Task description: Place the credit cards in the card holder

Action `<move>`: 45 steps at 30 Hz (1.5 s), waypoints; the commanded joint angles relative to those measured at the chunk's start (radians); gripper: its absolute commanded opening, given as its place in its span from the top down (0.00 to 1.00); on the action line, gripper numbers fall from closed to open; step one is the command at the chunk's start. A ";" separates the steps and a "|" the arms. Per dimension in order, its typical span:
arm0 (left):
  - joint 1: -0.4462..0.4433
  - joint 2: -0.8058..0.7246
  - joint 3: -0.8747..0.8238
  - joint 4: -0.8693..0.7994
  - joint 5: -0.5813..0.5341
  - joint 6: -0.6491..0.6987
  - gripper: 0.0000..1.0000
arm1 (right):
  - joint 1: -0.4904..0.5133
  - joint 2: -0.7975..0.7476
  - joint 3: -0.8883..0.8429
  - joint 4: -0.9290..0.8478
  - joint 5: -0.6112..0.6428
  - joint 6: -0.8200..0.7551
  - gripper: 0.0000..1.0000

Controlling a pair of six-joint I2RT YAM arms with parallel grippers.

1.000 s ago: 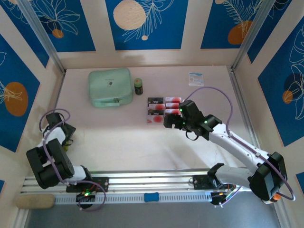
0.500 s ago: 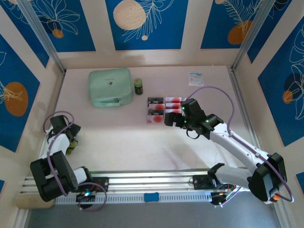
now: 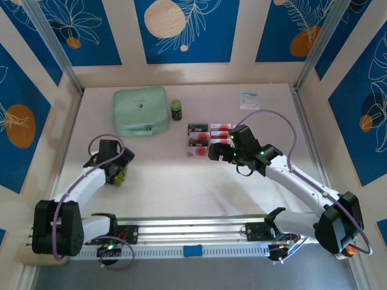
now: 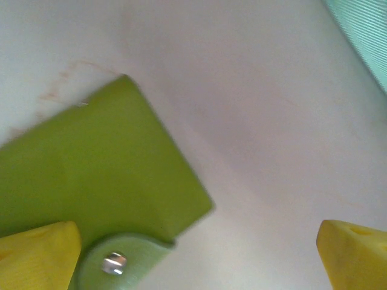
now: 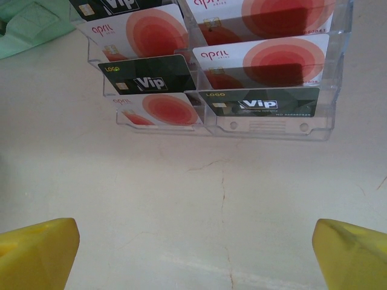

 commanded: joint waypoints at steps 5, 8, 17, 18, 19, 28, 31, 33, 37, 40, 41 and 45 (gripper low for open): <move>-0.018 -0.056 0.079 -0.117 -0.074 0.037 0.00 | -0.005 0.003 -0.012 0.020 -0.043 0.003 0.01; 0.042 -0.037 0.074 -0.109 -0.073 0.089 0.00 | -0.006 0.003 -0.026 0.032 -0.056 0.003 0.01; 0.261 0.111 0.086 0.003 -0.006 0.242 0.00 | -0.009 0.003 -0.060 0.058 -0.076 -0.004 0.01; 0.275 0.128 0.089 0.015 0.001 0.256 0.00 | -0.010 0.002 -0.062 0.058 -0.076 -0.005 0.01; 0.282 0.143 0.092 0.018 0.004 0.265 0.00 | -0.012 0.001 -0.065 0.058 -0.078 -0.006 0.01; 0.284 0.226 0.066 0.084 0.164 0.310 0.00 | -0.036 -0.014 -0.085 0.069 -0.098 -0.006 0.01; 0.280 0.217 0.045 0.088 0.211 0.309 0.00 | -0.039 -0.012 -0.084 0.071 -0.101 -0.004 0.01; 0.274 0.198 0.031 0.085 0.237 0.304 0.00 | -0.039 -0.011 -0.083 0.074 -0.103 -0.002 0.01; 0.250 0.149 0.007 0.079 0.272 0.285 0.00 | -0.039 0.001 -0.083 0.084 -0.114 0.003 0.01; 0.211 0.118 -0.009 0.073 0.287 0.261 0.00 | -0.039 0.016 -0.078 0.094 -0.126 0.008 0.01; 0.196 0.108 -0.014 0.074 0.291 0.249 0.00 | -0.038 0.021 -0.076 0.096 -0.129 0.009 0.01; 0.132 0.066 -0.039 0.084 0.293 0.192 0.00 | -0.034 0.039 -0.062 0.101 -0.139 0.010 0.01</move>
